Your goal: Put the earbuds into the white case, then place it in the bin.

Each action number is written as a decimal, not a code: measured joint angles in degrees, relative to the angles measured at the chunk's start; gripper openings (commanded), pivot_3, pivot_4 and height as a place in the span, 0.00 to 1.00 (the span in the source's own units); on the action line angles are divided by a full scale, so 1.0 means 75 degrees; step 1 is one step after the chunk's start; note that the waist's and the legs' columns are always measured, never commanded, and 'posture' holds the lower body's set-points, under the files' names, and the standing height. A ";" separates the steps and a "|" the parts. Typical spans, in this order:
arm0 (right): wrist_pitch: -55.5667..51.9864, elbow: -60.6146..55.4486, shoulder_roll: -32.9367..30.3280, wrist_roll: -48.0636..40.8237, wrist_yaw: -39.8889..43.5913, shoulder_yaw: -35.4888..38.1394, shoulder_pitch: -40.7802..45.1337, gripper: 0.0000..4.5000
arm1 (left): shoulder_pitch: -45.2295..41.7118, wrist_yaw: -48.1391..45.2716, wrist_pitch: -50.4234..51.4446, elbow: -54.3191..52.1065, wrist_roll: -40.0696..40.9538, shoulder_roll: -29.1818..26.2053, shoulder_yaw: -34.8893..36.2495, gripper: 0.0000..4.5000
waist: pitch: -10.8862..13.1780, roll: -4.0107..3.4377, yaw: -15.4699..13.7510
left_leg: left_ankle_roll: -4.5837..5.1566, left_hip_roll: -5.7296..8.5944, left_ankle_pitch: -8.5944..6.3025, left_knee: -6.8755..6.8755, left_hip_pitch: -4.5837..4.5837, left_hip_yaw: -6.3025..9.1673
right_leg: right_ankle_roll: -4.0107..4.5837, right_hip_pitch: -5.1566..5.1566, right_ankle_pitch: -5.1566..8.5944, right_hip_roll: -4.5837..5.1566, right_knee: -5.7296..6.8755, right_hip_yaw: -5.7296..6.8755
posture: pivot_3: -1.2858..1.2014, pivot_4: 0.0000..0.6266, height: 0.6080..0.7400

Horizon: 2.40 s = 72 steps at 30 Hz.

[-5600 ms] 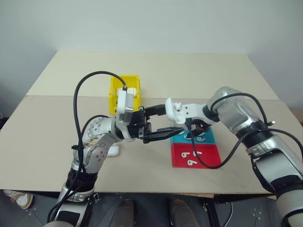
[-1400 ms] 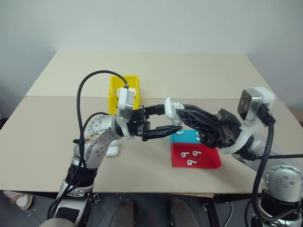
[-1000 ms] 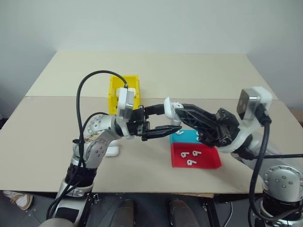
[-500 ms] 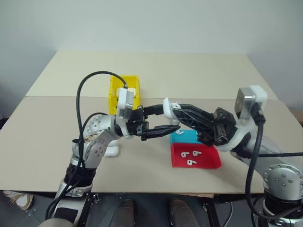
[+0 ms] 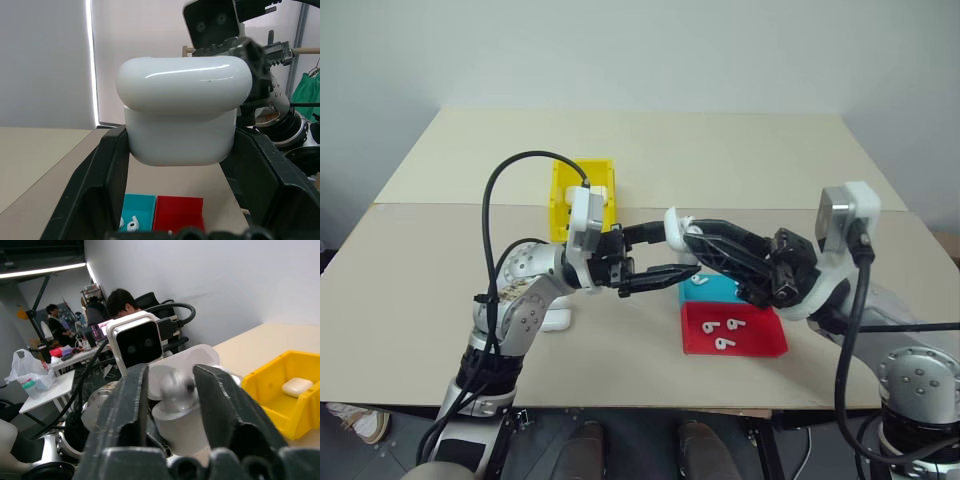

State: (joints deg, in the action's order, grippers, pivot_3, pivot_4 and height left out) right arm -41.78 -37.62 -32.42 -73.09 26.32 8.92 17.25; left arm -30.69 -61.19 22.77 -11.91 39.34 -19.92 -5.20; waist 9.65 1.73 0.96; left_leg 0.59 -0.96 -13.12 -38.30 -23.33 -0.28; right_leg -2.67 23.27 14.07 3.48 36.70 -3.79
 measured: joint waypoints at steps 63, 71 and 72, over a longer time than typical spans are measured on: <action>-0.1964 0.0945 -0.1329 0.2409 0.0827 0.0470 0.2138 0.00 | -0.0944 0.4300 -0.0750 0.2194 -0.2892 0.0863 0.1127 0.61 | -0.0002 -0.0005 -0.0094 | 0.0016 0.0009 -0.0007 -0.0073 -0.0132 0.0004 | -0.0020 0.0120 -0.0023 0.0013 0.0036 -0.0004 | 0.52 0.24 1.00; -0.1923 0.0541 -0.0650 0.3064 -0.0401 -0.0200 0.2293 0.00 | -0.2640 0.6330 -0.1565 0.5546 -0.4209 0.0999 0.1240 0.61 | -0.0001 -0.0004 -0.0110 | 0.0015 0.0013 -0.0007 -0.0067 -0.0146 0.0007 | -0.0020 0.0129 -0.0024 0.0011 0.0029 0.0005 | 0.52 0.24 1.00; -0.1923 0.0490 -0.0623 0.3078 -0.0447 -0.0224 0.2278 0.00 | -0.2915 0.6712 -0.1677 0.6132 -0.4436 0.1011 0.1224 0.61 | -0.0001 -0.0004 -0.0121 | 0.0015 0.0015 -0.0007 -0.0066 -0.0146 0.0006 | -0.0020 0.0129 -0.0024 0.0012 0.0023 0.0005 | 0.52 0.24 1.00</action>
State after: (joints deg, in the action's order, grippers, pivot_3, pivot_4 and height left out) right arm -56.20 -33.94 -37.09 -50.00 22.97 7.24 34.33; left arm -52.55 -10.86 10.19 34.08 6.07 -12.34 3.98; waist 9.64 1.70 0.05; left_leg 0.70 -0.85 -13.17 -38.80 -24.42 -0.23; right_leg -2.82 24.23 13.89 3.57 36.87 -3.75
